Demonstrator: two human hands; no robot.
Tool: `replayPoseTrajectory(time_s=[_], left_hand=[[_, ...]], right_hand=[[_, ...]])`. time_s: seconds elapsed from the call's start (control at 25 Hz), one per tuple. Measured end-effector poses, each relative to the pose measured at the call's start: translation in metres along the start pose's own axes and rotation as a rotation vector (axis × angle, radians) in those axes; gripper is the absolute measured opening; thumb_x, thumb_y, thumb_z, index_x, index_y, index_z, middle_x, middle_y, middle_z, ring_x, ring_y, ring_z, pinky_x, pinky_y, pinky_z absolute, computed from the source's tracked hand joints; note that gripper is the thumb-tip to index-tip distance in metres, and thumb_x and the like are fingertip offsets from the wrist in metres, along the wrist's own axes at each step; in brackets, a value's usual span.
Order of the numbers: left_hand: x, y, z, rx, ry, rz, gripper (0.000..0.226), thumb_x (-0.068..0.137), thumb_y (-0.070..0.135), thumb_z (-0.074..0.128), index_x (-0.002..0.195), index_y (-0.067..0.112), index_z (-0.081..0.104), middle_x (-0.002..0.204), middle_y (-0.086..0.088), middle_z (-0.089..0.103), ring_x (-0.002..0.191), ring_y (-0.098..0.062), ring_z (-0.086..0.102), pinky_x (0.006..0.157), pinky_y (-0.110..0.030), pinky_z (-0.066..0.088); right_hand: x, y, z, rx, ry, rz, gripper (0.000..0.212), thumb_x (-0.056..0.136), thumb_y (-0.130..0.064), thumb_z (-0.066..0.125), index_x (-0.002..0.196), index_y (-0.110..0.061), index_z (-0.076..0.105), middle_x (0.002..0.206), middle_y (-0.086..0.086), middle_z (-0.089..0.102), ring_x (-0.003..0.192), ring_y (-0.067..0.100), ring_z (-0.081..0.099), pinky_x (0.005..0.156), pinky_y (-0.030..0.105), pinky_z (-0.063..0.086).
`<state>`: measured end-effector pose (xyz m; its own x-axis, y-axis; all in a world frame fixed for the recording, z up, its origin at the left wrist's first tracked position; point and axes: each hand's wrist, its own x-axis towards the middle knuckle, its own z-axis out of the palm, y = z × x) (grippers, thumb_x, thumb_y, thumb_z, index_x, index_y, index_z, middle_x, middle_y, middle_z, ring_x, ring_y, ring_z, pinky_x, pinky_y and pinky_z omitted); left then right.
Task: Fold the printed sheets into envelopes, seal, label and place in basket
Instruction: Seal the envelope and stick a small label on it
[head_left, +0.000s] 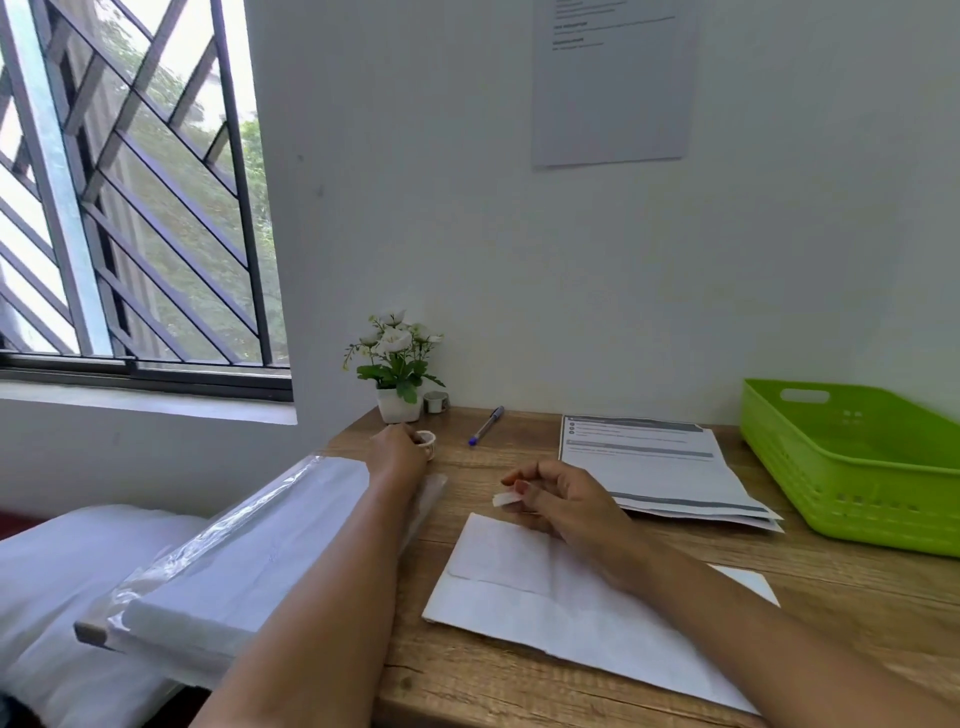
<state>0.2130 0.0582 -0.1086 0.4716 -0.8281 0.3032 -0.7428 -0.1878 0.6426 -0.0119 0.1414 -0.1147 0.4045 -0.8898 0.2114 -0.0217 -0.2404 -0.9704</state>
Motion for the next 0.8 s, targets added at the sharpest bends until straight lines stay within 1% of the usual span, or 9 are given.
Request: replayPoseTrajectory(time_s=[0.12,0.24,0.32,0.4,0.48,0.56,0.64,0.72,0.8], left_hand=[[0.002,-0.002,0.008,0.01,0.05,0.013,0.024,0.087,0.013,0.058,0.109,0.014,0.067,0.111,-0.011,0.066,0.1,-0.026,0.058,0.072,-0.028,0.039],[0.004,-0.004,0.009,0.041,0.067,0.0,0.027,0.088,0.011,0.055,0.114,0.012,0.065,0.112,-0.012,0.065,0.101,-0.026,0.058,0.075,-0.03,0.042],[0.002,-0.003,0.01,0.099,0.072,0.016,0.032,0.089,0.01,0.055,0.119,0.009,0.063,0.118,-0.015,0.059,0.108,-0.028,0.052,0.086,-0.033,0.043],[-0.005,0.006,0.006,0.166,0.072,0.099,0.038,0.087,0.01,0.056,0.125,0.011,0.057,0.133,-0.017,0.047,0.124,-0.031,0.039,0.101,-0.036,0.034],[-0.017,0.026,-0.005,0.113,0.034,0.202,0.043,0.086,0.013,0.059,0.129,0.016,0.054,0.143,-0.016,0.038,0.133,-0.03,0.031,0.108,-0.038,0.028],[-0.035,0.054,-0.018,-0.102,-0.102,0.282,0.033,0.087,0.016,0.061,0.12,0.017,0.06,0.128,-0.012,0.054,0.114,-0.023,0.05,0.099,-0.035,0.043],[-0.068,0.082,-0.028,-0.449,-0.395,0.217,0.025,0.091,0.017,0.057,0.114,0.012,0.063,0.1,-0.005,0.065,0.081,-0.015,0.059,0.072,-0.027,0.052],[-0.101,0.102,-0.036,-0.762,-0.664,0.124,0.023,0.093,0.018,0.055,0.113,0.008,0.06,0.091,-0.006,0.066,0.074,-0.016,0.062,0.067,-0.027,0.054],[-0.126,0.113,-0.036,-0.915,-0.787,0.156,0.022,0.088,0.017,0.064,0.108,0.009,0.061,0.09,-0.008,0.069,0.076,-0.019,0.066,0.07,-0.028,0.057]], right_hand=[[0.002,0.002,-0.001,-0.063,0.013,-0.045,0.013,0.091,-0.01,0.061,0.094,-0.02,0.069,0.091,0.002,0.073,0.089,0.011,0.067,0.085,0.025,0.054],[-0.001,0.002,0.0,-0.084,0.023,-0.064,0.014,0.088,-0.01,0.065,0.095,-0.021,0.069,0.091,0.003,0.073,0.087,0.011,0.068,0.086,0.025,0.053],[-0.002,-0.001,-0.003,-0.106,0.02,-0.082,0.02,0.085,-0.003,0.065,0.096,-0.019,0.069,0.09,0.003,0.073,0.085,0.011,0.068,0.085,0.023,0.053],[-0.003,-0.007,-0.006,-0.128,0.026,-0.093,0.027,0.08,0.006,0.067,0.093,-0.017,0.068,0.088,0.002,0.072,0.081,0.011,0.068,0.083,0.021,0.054],[-0.005,-0.015,-0.012,-0.131,0.047,-0.099,0.031,0.076,0.01,0.069,0.091,-0.017,0.068,0.086,0.003,0.07,0.077,0.011,0.067,0.078,0.019,0.055],[-0.008,-0.025,-0.021,-0.118,0.097,-0.106,0.033,0.074,0.011,0.071,0.09,-0.017,0.067,0.089,0.004,0.069,0.077,0.012,0.067,0.076,0.022,0.056],[-0.016,-0.035,-0.03,-0.064,0.167,-0.122,0.033,0.073,0.01,0.073,0.09,-0.017,0.068,0.092,0.005,0.069,0.079,0.013,0.068,0.073,0.024,0.058],[-0.027,-0.047,-0.04,-0.005,0.24,-0.158,0.035,0.072,0.012,0.072,0.092,-0.017,0.069,0.092,0.005,0.07,0.076,0.01,0.07,0.066,0.02,0.056],[-0.041,-0.056,-0.051,0.004,0.315,-0.2,0.038,0.073,0.013,0.07,0.095,-0.019,0.068,0.096,0.005,0.07,0.079,0.01,0.071,0.067,0.017,0.054]])
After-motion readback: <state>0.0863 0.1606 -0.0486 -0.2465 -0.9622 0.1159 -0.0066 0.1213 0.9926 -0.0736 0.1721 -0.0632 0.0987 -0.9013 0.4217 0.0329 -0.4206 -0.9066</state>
